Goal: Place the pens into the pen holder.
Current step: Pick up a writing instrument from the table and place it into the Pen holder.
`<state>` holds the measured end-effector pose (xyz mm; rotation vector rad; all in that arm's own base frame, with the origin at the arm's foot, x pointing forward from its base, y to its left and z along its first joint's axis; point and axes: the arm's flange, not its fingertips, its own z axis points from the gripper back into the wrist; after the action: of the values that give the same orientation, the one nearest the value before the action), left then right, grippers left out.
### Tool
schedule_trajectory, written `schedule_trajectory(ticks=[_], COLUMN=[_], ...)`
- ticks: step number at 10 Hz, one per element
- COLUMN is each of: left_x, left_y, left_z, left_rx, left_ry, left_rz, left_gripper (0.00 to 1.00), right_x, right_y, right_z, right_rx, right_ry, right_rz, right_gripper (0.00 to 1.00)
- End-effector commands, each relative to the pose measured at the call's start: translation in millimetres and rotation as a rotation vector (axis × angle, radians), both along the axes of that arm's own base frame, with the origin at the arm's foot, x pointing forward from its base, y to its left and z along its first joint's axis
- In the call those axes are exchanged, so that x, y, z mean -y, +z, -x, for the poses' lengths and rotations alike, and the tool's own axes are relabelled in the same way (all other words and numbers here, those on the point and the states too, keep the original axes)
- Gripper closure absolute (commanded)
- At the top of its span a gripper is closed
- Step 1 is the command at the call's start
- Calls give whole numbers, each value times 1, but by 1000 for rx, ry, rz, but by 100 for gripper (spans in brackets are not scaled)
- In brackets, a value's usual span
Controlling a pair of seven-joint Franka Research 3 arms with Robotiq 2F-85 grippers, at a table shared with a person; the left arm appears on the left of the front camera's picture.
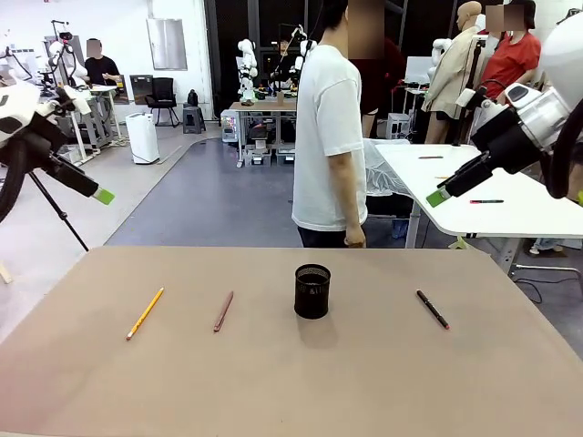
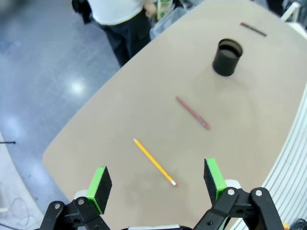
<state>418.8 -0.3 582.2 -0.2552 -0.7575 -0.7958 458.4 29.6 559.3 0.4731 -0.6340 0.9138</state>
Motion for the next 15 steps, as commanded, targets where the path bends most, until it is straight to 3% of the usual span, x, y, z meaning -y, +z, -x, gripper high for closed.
schedule_trajectory(ticks=[1,7,8,9,15], left_x=[-13,-5,-5,-5,-5], left_y=[0,1,-4,-4,-4], left_z=[-5,-2,0,0,0], left_rx=[-11,-9,-38,-38,-38], left_ry=[-69,-142,-98,-98,-98], left_rz=[62,15,30,30,30], left_gripper=[0,0,0,0,0], right_x=[8,9,10,9,9], right_y=[4,17,16,17,17], right_z=[-7,-2,0,2,2], right_rx=[47,106,126,78,78], right_ry=[54,55,39,29,29], right_rz=[3,-35,-34,-5,-5], right_gripper=[0,0,0,0,0])
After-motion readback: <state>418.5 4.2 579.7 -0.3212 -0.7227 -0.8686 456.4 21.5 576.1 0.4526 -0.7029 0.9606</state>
